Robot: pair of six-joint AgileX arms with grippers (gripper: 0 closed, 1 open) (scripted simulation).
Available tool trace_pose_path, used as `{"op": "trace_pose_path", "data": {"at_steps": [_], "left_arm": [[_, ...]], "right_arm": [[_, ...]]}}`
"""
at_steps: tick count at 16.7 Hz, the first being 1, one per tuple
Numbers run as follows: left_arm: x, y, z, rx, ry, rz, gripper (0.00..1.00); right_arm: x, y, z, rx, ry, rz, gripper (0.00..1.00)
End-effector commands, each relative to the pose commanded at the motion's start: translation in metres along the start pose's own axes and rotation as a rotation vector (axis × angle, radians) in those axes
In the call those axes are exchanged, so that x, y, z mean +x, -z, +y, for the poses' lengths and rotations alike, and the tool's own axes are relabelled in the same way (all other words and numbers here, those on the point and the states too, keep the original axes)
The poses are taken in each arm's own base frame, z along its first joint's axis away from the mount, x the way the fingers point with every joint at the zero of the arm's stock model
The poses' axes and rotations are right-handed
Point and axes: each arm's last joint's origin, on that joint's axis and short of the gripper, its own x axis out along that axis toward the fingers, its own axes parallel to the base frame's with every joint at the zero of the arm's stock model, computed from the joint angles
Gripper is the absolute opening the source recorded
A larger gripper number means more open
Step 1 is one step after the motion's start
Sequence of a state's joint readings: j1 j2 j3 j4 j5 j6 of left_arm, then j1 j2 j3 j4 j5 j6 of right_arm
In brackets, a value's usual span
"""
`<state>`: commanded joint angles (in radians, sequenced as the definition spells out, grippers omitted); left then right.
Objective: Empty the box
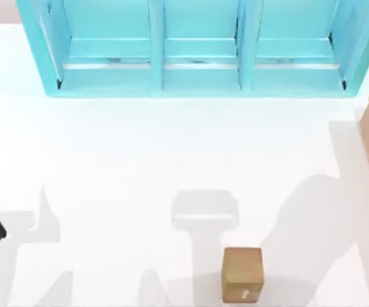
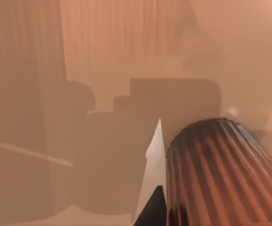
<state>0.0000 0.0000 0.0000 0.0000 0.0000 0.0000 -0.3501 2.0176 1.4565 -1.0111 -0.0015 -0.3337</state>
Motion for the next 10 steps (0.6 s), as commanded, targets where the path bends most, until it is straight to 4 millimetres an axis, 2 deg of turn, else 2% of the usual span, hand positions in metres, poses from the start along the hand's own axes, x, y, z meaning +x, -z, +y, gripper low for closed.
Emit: {"op": "trace_pose_path", "data": {"at_steps": [6, 8, 10], "left_arm": [[0.000, 0.000, 0.000, 0.000, 0.000, 0.000, 1.00], [0.000, 0.000, 0.000, 0.000, 0.000, 0.000, 1.00], [0.000, 0.000, 0.000, 0.000, 0.000, 0.000, 1.00]], "right_arm": [[-0.005, 0.000, 0.000, -0.002, 0.000, -0.007, 0.00], [-0.026, -0.002, -0.004, -0.003, 0.007, -0.053, 0.00], [-0.060, -0.002, -0.017, 0.011, 0.021, -0.123, 0.00]]}}
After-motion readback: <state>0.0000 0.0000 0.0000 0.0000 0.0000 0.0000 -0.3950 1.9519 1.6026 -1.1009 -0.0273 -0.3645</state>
